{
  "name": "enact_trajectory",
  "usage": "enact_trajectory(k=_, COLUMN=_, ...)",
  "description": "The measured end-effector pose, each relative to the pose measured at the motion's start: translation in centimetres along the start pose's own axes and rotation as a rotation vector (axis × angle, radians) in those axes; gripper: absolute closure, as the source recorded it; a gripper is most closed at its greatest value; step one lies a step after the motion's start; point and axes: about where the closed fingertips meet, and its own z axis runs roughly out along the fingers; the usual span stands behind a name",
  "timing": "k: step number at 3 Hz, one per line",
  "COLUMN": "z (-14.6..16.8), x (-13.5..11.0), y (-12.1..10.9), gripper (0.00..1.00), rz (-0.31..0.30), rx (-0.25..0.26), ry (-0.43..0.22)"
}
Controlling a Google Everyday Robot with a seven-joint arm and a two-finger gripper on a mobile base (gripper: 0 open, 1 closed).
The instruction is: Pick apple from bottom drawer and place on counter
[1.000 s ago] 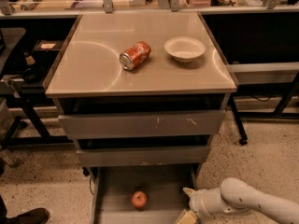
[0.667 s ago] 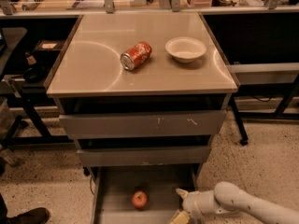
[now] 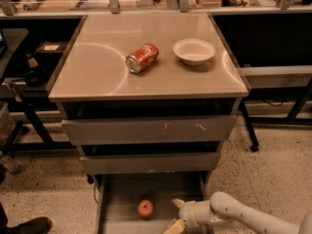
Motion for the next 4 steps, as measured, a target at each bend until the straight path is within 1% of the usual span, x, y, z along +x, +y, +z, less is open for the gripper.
enact_trajectory(k=1, z=0.5, x=0.2, y=-0.2, gripper=0.00, rz=0.007, rx=-0.002, ry=-0.005)
enact_trajectory(k=2, z=1.6, x=0.7, y=0.2, gripper=0.00, rz=0.011, rx=0.003, ry=-0.026)
enact_trajectory(k=3, z=3.6, x=0.5, y=-0.4, gripper=0.00, rz=-0.008, rx=0.002, ry=-0.077)
enact_trajectory(k=4, z=5.3, x=0.0, y=-1.7, gripper=0.00, rz=-0.032, rx=-0.001, ry=-0.120)
